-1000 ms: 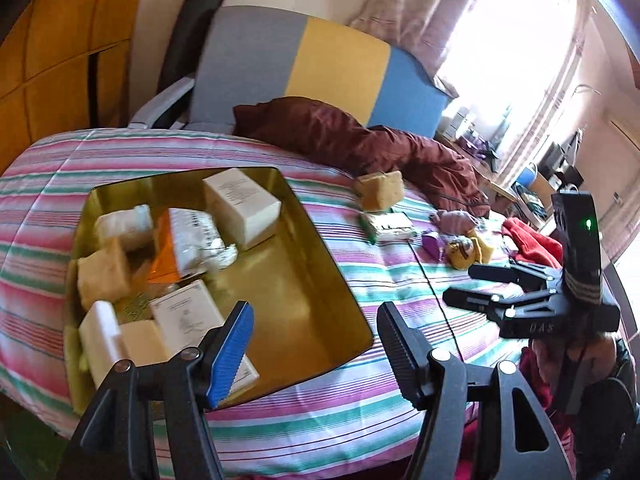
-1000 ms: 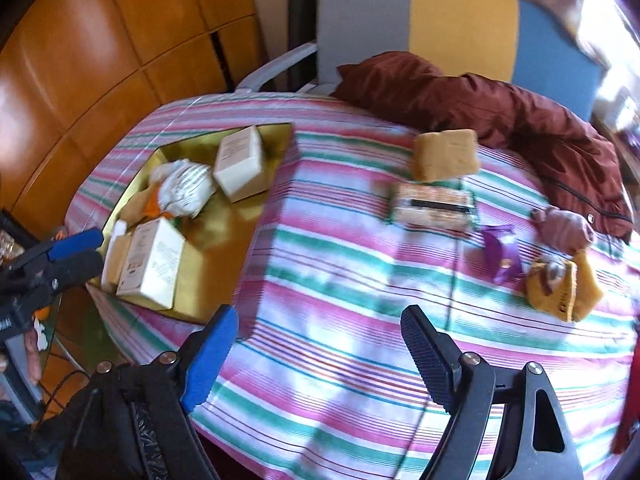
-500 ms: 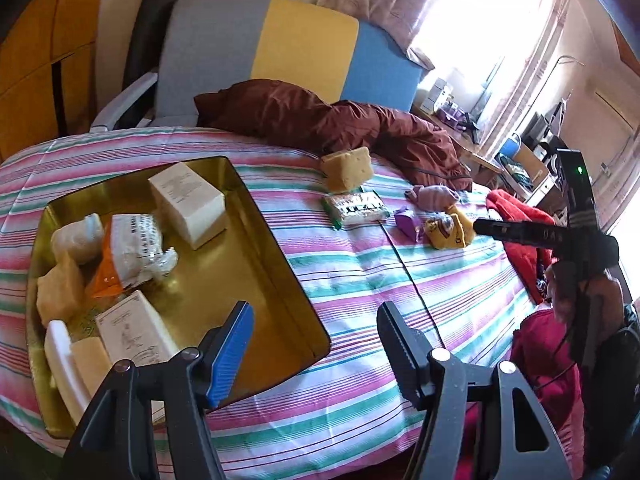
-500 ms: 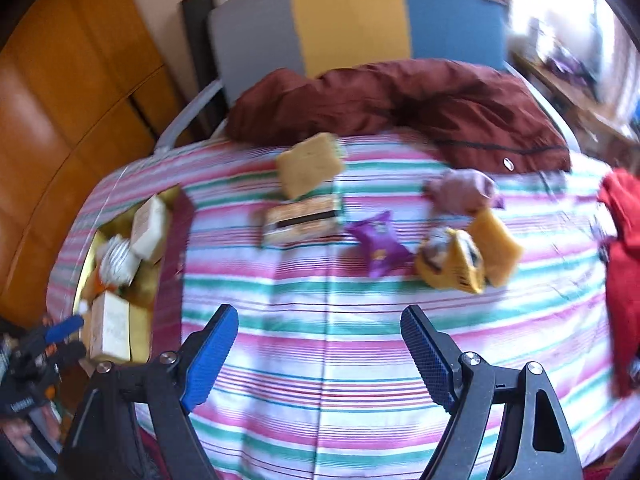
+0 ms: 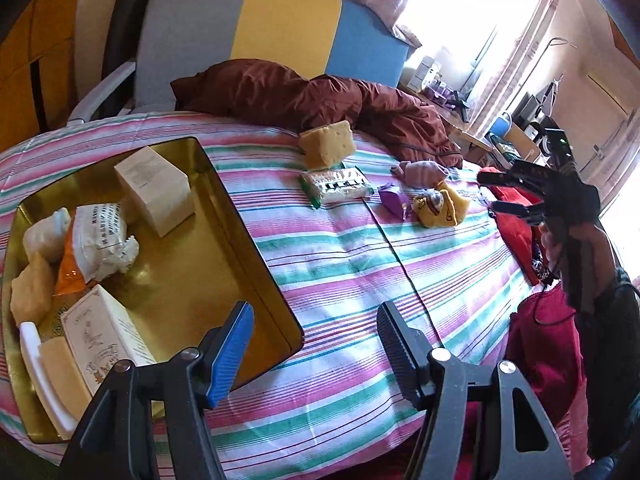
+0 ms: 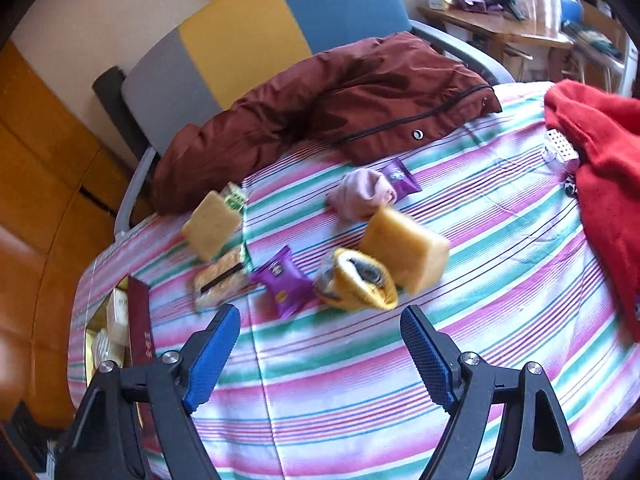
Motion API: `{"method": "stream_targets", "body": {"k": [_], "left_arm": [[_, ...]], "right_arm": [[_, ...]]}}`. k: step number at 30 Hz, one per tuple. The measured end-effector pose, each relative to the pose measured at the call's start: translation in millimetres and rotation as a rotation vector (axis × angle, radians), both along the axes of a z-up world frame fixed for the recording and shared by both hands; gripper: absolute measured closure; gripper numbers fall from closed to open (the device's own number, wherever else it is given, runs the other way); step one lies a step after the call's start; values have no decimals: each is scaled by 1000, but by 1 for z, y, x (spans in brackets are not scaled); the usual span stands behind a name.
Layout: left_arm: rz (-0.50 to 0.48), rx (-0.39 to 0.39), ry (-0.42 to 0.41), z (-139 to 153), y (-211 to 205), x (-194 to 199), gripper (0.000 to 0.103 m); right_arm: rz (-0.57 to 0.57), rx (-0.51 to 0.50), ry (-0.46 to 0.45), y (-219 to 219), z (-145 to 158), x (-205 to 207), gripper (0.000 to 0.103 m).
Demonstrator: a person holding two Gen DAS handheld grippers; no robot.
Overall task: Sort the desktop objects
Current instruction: 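Move both open tools back over the remaining items on the bed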
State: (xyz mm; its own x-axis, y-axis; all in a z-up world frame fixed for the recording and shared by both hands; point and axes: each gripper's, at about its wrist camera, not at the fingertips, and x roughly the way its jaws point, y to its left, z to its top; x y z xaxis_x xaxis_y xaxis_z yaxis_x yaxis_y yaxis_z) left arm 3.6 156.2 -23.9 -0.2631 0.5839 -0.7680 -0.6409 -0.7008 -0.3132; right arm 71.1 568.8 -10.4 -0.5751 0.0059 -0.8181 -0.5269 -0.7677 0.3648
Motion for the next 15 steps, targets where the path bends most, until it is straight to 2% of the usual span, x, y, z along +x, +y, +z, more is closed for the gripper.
{"method": "stream_targets", "body": {"k": [8,13,15], "left_arm": [[-26,-19,-4,-4,10,1,38],[-36,-29,-14,-8,17,-2,38],[-41,-24,-33,-10,22,-5,38]], "right_arm": [[-61,-106,-7,26,-41,-28,21],[-42,-110,-38,29,-65,-41,24],[-26,-77,-57,26,-68,-45,24]]}}
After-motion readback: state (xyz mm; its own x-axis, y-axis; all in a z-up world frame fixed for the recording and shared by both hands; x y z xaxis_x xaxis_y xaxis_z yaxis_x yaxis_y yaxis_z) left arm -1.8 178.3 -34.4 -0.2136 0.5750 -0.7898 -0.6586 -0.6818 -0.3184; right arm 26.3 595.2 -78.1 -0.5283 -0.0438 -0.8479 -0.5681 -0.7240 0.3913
